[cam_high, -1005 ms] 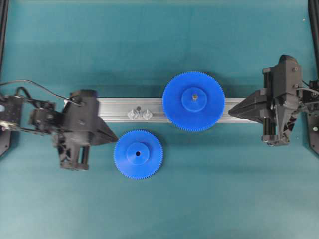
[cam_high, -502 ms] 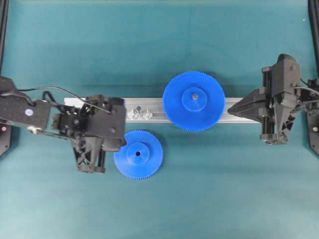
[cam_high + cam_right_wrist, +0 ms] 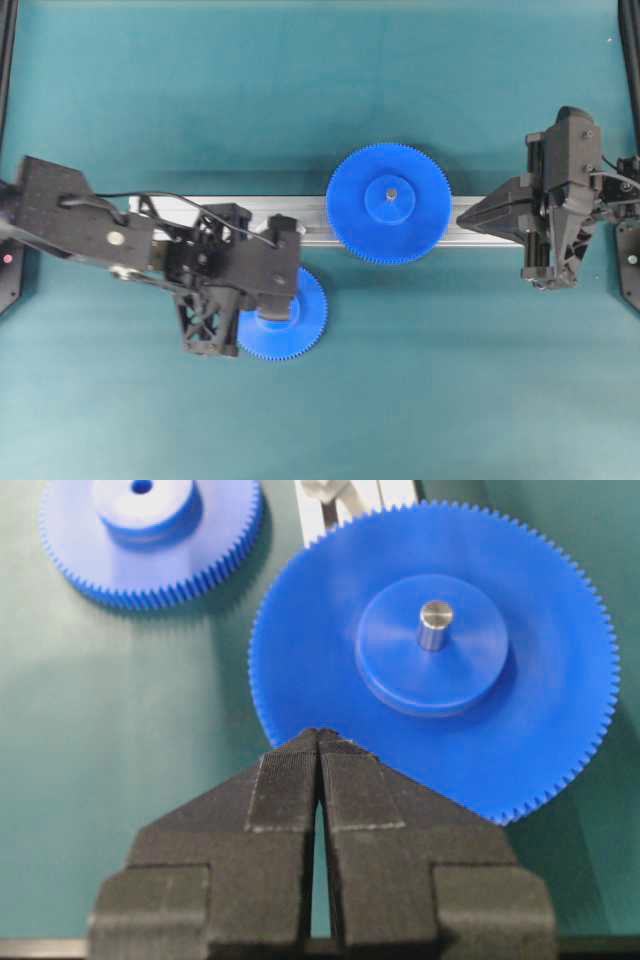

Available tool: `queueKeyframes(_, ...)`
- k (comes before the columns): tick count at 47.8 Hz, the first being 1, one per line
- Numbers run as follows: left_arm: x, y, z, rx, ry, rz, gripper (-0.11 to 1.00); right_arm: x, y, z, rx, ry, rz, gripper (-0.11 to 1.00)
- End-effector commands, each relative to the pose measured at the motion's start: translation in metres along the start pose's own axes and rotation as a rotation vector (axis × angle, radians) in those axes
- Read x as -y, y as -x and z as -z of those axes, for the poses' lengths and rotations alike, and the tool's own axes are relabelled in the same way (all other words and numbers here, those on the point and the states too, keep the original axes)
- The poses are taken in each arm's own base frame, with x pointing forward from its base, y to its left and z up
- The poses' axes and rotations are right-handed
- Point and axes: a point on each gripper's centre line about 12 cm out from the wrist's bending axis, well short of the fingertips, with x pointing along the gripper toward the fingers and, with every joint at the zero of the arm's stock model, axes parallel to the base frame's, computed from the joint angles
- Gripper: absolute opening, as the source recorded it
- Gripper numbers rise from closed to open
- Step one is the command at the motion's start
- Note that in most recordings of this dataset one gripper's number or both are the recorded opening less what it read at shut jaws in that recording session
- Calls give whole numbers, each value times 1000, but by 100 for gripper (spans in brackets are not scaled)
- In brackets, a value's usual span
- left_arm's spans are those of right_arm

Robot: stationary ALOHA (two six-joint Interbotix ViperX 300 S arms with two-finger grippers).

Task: Insert the small gear onto the shaft.
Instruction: 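Lower the open left gripper over the small blue gear's hub, then close the left gripper on the small blue gear's hub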

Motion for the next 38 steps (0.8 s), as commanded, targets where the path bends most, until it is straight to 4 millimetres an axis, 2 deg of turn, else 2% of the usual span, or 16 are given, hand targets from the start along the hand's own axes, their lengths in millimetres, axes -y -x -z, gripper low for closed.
queueKeyframes(1,5,4,-15,20,-9,5,-1,-1,1,-11,31,-1,-2,4)
queueKeyframes(17,6,-12,-23,-49,-4,1,-1,0,1,-9,27,-3,2,4)
queueKeyframes(25,6,-21,-21,-84,40,-2,-1,0,1,-9,30,-3,2,4)
queueKeyframes(38,6,-23,-19,-126,54,-6,-1,0,1,-9,28,-3,2,4)
